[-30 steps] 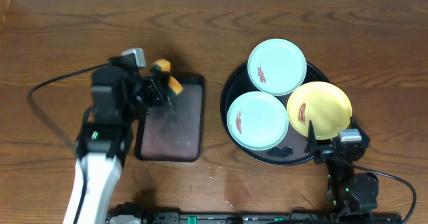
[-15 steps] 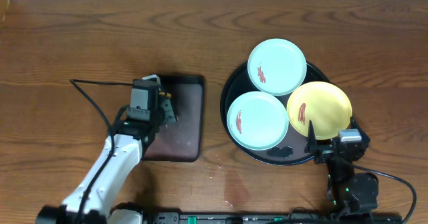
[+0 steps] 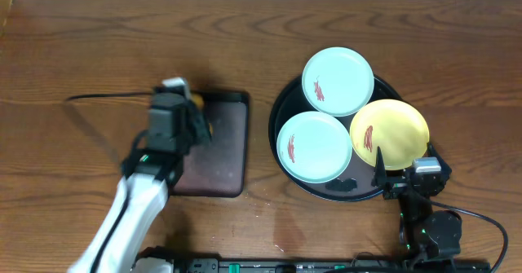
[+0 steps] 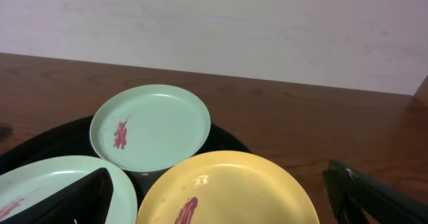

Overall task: Clean dirty plates on tray and stack at the side
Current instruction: 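Carry the sponge with the left gripper onto the front pale green plate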

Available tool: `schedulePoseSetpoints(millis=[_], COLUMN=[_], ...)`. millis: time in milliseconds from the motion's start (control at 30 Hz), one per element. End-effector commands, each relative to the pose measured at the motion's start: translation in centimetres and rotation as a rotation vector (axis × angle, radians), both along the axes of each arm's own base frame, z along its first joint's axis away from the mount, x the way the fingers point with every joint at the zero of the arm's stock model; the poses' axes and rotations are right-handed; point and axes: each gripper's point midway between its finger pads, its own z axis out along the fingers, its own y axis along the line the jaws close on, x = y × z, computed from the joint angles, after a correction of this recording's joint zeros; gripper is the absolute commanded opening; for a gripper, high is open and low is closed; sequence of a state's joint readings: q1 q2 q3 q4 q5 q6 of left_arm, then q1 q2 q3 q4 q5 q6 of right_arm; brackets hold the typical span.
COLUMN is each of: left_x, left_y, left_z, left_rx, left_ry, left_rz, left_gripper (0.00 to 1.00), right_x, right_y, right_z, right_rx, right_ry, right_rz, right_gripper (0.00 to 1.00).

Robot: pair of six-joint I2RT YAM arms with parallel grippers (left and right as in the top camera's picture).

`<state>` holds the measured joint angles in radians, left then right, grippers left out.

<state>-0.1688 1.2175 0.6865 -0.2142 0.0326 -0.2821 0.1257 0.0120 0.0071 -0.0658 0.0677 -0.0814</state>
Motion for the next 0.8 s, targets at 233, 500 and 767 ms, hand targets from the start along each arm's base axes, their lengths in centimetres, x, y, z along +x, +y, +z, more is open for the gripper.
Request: schedulePoseSetpoints(millis=[233, 500, 767], left_x=[-0.4, -4.2, -2.9], left_y=[-4.5, -4.6, -12.6], left_z=[14.8, 19.6, 12.7], left_rx=[-0.213, -0.508, -0.546], left_ry=[-0.307, -0.356, -0.08], left_rz=[-0.215, -0.07, -0.204], left_gripper=[0.07, 0.07, 0.08], right_x=[0.0, 0.0, 0.0], right_y=[-0.3, -0.3, -0.3], right_z=[-0.1, -0.1, -0.1], right_rx=[-0.01, -0.01, -0.01], right_ry=[0.0, 0.0, 0.0], right_rz=[-0.011, -0.011, -0.011], right_gripper=[0.99, 0.99, 0.99])
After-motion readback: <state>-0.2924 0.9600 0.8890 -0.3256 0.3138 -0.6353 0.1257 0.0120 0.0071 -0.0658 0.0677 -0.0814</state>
